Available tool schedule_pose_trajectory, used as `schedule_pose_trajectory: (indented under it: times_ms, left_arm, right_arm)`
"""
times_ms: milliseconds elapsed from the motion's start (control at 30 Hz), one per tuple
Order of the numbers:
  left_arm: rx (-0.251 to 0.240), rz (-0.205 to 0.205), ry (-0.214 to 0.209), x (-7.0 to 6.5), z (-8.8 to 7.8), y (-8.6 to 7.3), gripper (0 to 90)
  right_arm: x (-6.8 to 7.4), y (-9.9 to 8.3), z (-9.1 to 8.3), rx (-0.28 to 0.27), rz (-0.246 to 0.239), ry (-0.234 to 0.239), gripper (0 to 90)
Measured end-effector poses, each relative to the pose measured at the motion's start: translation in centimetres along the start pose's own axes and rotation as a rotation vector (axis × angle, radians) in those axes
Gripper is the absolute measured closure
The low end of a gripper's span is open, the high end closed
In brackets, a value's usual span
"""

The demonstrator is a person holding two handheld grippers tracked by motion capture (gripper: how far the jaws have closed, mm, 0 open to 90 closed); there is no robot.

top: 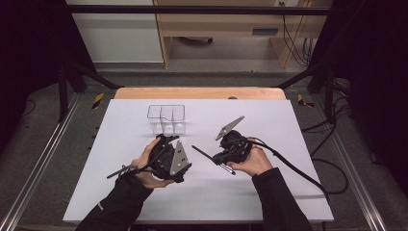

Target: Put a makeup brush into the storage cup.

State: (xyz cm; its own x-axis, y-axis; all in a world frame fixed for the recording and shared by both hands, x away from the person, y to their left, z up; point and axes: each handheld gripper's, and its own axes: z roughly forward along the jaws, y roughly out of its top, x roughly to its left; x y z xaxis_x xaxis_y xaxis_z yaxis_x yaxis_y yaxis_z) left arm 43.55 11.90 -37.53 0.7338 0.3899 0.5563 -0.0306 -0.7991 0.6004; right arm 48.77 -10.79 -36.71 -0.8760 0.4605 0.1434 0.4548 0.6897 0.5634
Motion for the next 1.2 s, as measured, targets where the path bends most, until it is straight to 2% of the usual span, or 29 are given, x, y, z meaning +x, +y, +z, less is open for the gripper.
schedule_pose_trajectory:
  times_ms: [400,600,733,867,1033,1167,1200]
  left_arm:
    - [0.009,0.067,0.001,-0.8,0.6,1.0,10.2]
    - [0.027,0.136,0.007,-1.4,1.2,1.6,12.3]
    - [0.042,0.163,0.019,-1.6,1.4,1.9,13.2]
    - [0.046,0.18,0.032,-1.9,1.6,2.1,14.1]
    - [0.043,0.194,0.011,-2.1,1.8,2.2,15.2]
    - [0.033,0.214,0.015,-2.3,2.0,2.4,17.0]
    - [0.047,0.213,0.014,-2.4,2.0,2.4,17.5]
  right_arm:
    - [0.1,0.0,0.4,0.009,-0.004,0.01,84.1]
    - [0.2,-0.1,0.5,0.015,-0.006,0.015,84.1]
    - [0.2,-0.1,0.5,0.016,-0.005,0.019,84.1]
    - [0.2,-0.1,0.5,0.018,-0.008,0.022,84.1]
    - [0.2,-0.1,0.6,0.023,-0.009,0.029,84.1]
    - [0.3,-0.1,0.7,0.025,-0.013,0.031,84.1]
    - [0.3,-0.1,0.7,0.026,-0.014,0.032,84.1]
